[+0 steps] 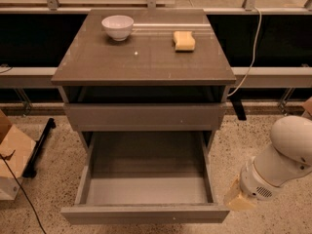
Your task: Close middle drawer
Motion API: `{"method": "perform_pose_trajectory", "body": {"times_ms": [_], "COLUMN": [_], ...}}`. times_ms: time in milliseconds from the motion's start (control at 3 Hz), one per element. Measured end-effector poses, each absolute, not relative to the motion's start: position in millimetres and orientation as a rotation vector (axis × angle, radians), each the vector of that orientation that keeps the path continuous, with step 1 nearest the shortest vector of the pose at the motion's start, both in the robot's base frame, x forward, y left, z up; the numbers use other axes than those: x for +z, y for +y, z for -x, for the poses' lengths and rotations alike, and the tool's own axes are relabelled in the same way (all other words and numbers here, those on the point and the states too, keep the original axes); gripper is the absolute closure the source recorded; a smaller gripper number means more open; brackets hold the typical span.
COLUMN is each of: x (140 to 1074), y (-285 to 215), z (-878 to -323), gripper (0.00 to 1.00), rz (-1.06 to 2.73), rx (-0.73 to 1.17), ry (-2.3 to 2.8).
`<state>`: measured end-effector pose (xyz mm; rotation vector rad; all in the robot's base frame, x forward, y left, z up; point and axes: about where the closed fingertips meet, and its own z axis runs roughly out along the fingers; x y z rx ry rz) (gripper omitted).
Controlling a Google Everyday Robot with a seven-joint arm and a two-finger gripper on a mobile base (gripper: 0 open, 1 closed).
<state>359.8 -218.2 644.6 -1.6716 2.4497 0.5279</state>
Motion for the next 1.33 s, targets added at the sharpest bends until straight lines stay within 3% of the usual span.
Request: {"method": "perform_pose_trajectory", "body": {"times_ms": [1333], "x": [568], "y": [-186], "z": [-365], "gripper": [1.0], "rz": [1.752], "rx": [0.504], "ry": [2.391]}}
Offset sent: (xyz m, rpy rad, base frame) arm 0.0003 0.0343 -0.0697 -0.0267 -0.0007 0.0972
